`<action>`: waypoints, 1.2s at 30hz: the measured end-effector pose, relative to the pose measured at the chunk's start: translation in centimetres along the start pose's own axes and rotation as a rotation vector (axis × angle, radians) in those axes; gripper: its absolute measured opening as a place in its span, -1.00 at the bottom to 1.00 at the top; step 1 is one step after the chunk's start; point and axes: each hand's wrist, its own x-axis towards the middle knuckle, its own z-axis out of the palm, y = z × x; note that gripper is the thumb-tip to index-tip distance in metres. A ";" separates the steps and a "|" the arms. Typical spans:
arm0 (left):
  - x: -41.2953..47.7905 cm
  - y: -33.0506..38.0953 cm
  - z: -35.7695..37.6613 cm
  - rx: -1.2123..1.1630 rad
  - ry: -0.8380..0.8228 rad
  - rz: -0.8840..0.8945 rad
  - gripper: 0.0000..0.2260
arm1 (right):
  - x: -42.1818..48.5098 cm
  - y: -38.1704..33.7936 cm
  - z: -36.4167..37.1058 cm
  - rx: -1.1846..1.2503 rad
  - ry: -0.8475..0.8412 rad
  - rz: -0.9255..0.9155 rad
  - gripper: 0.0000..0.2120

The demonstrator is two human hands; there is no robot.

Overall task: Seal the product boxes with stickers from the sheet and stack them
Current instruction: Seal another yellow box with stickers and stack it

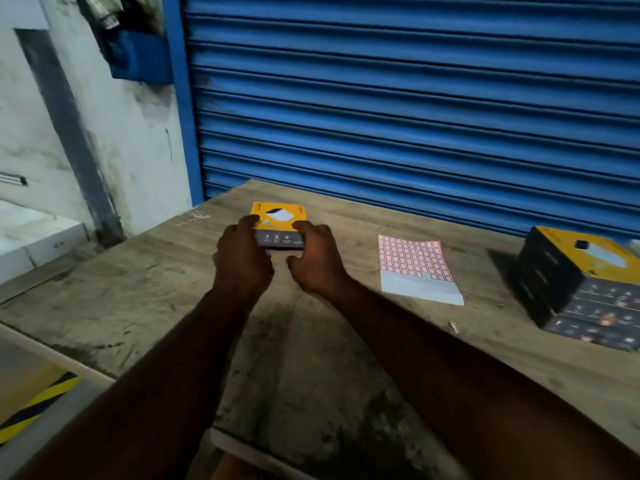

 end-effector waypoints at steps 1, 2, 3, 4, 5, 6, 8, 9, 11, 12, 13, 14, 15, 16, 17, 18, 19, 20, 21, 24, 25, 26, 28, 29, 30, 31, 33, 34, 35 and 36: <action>-0.1 -0.1 0.0 -0.036 0.025 0.053 -0.37 | -0.2 0.0 -0.3 0.022 0.041 -0.004 -0.39; -0.2 -0.1 -0.1 -0.068 0.040 0.101 -0.36 | -0.3 0.1 -0.7 0.035 0.085 -0.017 -0.39; -0.5 0.1 -0.1 -0.101 0.046 0.140 -0.35 | -0.5 0.2 -1.1 0.043 0.135 -0.040 -0.41; -0.7 0.4 0.0 -0.133 0.051 0.167 -0.34 | -0.7 0.4 -1.7 0.053 0.184 -0.068 -0.43; -0.9 1.0 -0.1 -0.157 0.058 0.183 -0.35 | -0.8 0.7 -2.4 0.069 0.226 -0.096 -0.46; -1.1 1.5 -0.1 -0.169 0.068 0.188 -0.38 | -1.0 1.0 -3.3 0.092 0.258 -0.122 -0.50; -1.6 2.8 -0.2 -0.185 0.090 0.223 -0.46 | -1.5 1.5 -5.4 0.136 0.291 -0.172 -0.58; -1.8 3.4 -0.3 -0.196 0.094 0.257 -0.49 | -1.9 1.8 -6.5 0.148 0.296 -0.193 -0.59; -2.1 4.8 -0.4 -0.200 0.103 0.315 -0.51 | -2.4 2.2 -8.8 0.170 0.318 -0.224 -0.56; -2.2 5.6 -0.3 -0.199 0.114 0.347 -0.53 | -2.5 2.3 -9.8 0.179 0.324 -0.229 -0.55; -2.3 6.6 -0.1 -0.202 0.124 0.391 -0.56 | -2.7 2.5 -10.9 0.187 0.325 -0.221 -0.56; -2.3 7.6 0.1 -0.221 0.123 0.434 -0.58 | -2.7 2.6 -11.9 0.196 0.318 -0.210 -0.57; -2.4 8.8 0.3 -0.262 0.110 0.466 -0.59 | -2.8 2.9 -13.0 0.208 0.312 -0.203 -0.58; -2.4 10.1 0.6 -0.321 0.090 0.479 -0.60 | -2.9 3.1 -14.1 0.220 0.305 -0.196 -0.59; -2.5 11.2 0.9 -0.385 0.068 0.477 -0.61 | -3.0 3.5 -15.2 0.234 0.300 -0.186 -0.61; -2.5 12.4 1.4 -0.445 0.048 0.465 -0.64 | -3.2 4.0 -16.4 0.247 0.299 -0.175 -0.62; -2.7 13.5 1.9 -0.496 0.029 0.444 -0.67 | -3.4 4.6 -17.5 0.258 0.299 -0.166 -0.63; -2.8 14.6 2.6 -0.540 0.013 0.425 -0.70 | -3.8 5.3 -18.6 0.264 0.305 -0.158 -0.65; -3.0 15.5 3.4 -0.575 -0.003 0.412 -0.72 | -4.2 5.9 -19.4 0.268 0.317 -0.151 -0.67; -3.6 17.6 5.9 -0.655 -0.041 0.403 -0.74 | -4.7 7.7 -21.4 0.278 0.360 -0.124 -0.71; -3.9 18.1 6.6 -0.674 -0.040 0.405 -0.75 | -4.7 8.0 -22.0 0.260 0.356 -0.118 -0.71; -4.1 18.6 7.1 -0.690 -0.039 0.406 -0.75 | -4.5 8.1 -22.6 0.228 0.345 -0.112 -0.72; -4.6 19.0 8.2 -0.710 -0.019 0.403 -0.79 | -4.3 8.2 -23.6 0.159 0.324 -0.106 -0.73; -4.9 19.1 8.6 -0.714 -0.004 0.399 -0.80 | -4.4 8.2 -23.9 0.136 0.314 -0.109 -0.73; -5.1 19.1 9.0 -0.715 0.009 0.394 -0.80 | -4.4 8.2 -24.1 0.116 0.303 -0.114 -0.73; -5.2 19.0 9.3 -0.710 0.016 0.392 -0.80 | -4.3 8.3 -24.1 0.101 0.291 -0.121 -0.72; -5.2 18.8 9.4 -0.705 0.019 0.397 -0.79 | -4.1 8.5 -24.1 0.086 0.266 -0.129 -0.72; -5.1 18.7 9.4 -0.703 0.020 0.394 -0.78 | -3.9 8.4 -24.1 0.099 0.246 -0.129 -0.74; -5.0 18.5 9.3 -0.701 0.024 0.390 -0.77 | -3.6 8.3 -24.1 0.120 0.225 -0.127 -0.76; -4.8 18.4 9.2 -0.697 0.033 0.389 -0.76 | -3.2 8.0 -24.0 0.142 0.206 -0.124 -0.79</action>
